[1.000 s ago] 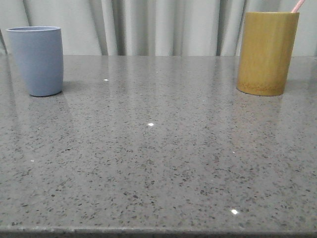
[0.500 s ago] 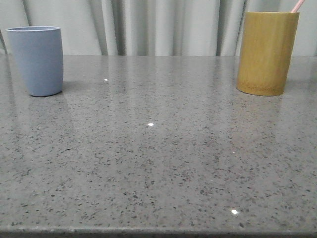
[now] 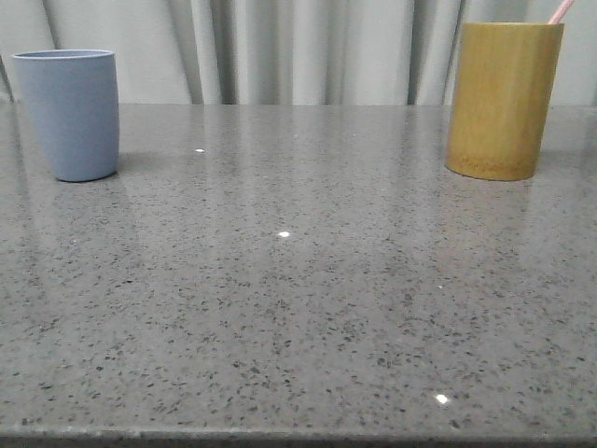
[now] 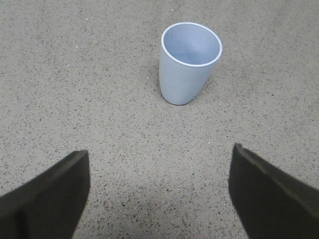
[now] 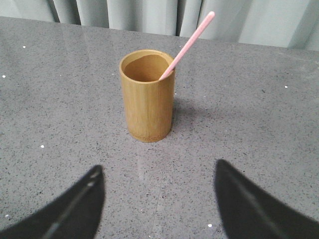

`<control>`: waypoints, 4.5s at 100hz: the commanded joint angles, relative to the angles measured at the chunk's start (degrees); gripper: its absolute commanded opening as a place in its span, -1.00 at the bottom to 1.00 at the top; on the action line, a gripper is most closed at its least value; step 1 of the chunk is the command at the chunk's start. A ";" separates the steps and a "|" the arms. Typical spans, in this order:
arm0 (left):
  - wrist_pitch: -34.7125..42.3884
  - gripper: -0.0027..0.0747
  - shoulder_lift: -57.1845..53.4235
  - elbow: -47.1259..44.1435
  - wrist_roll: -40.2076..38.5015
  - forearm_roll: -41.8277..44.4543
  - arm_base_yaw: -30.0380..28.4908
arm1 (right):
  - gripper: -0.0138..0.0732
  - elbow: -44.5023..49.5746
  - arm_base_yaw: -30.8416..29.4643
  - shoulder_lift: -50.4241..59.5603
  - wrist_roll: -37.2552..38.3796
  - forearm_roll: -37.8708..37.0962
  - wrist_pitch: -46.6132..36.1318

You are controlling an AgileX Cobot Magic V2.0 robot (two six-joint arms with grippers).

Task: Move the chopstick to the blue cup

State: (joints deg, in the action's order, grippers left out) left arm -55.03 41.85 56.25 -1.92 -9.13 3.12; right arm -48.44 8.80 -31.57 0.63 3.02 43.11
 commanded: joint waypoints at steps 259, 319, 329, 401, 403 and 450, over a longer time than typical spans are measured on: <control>-3.20 -0.98 50.50 40.92 1.27 -4.70 10.84 | 0.63 -1.92 -0.37 -0.73 -0.10 0.07 -6.18; -6.62 -0.98 61.13 52.31 0.67 -0.96 25.27 | 0.63 -1.92 -0.37 -0.73 -0.10 0.07 -6.62; -6.62 -0.98 62.54 53.26 0.67 -0.37 25.78 | 0.63 -1.92 -0.37 -0.73 -0.10 0.07 -6.62; -6.95 -0.98 65.90 53.49 0.67 0.05 26.00 | 0.63 -1.92 -0.37 -0.73 -0.10 0.07 -6.67; -6.95 -0.98 65.90 53.49 0.67 0.05 26.15 | 0.63 -1.92 -0.37 -0.73 -0.10 0.07 -6.67; -6.84 -0.13 65.90 53.49 1.30 -0.29 26.59 | 0.63 -1.92 -0.37 -0.73 -0.10 0.07 -6.62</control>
State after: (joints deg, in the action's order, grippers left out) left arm -63.64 110.60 107.74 -0.53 -8.45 29.11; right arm -48.44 8.80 -31.57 0.63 3.02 41.15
